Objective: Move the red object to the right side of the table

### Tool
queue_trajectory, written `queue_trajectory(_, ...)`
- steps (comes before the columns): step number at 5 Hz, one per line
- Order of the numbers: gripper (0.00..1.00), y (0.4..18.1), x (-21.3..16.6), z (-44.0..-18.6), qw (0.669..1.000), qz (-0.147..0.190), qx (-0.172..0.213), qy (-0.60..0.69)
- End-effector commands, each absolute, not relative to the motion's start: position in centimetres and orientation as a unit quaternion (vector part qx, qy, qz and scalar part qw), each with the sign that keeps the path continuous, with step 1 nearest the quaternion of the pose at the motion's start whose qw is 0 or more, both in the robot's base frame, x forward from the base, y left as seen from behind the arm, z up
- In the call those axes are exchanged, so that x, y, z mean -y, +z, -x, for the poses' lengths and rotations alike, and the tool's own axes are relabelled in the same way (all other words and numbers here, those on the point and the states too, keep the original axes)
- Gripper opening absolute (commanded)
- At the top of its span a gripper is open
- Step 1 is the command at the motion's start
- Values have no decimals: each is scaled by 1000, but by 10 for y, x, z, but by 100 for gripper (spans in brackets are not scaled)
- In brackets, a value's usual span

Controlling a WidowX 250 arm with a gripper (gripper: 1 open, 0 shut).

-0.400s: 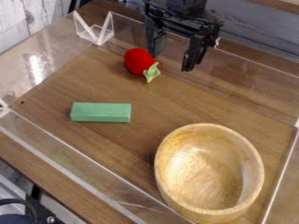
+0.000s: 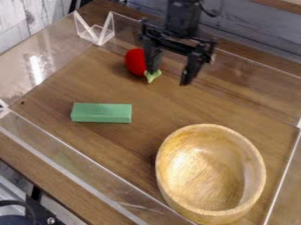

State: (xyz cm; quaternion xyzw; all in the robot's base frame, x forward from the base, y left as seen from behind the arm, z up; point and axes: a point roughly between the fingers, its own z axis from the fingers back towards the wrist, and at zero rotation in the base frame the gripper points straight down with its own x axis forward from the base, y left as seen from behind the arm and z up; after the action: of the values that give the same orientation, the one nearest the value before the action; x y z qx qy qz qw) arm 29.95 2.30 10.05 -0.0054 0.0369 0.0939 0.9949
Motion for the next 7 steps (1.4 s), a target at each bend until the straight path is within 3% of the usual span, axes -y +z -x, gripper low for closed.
queue_trajectory(1,100,112,-48,-310,983,9,11,185)
queue_trajectory(2,100,114,-66,-315,959,26,43,279)
queue_trajectory(4,100,104,-90,-303,876,91,76,467)
queue_trajectory(7,100,102,-104,-314,805,203,112,546)
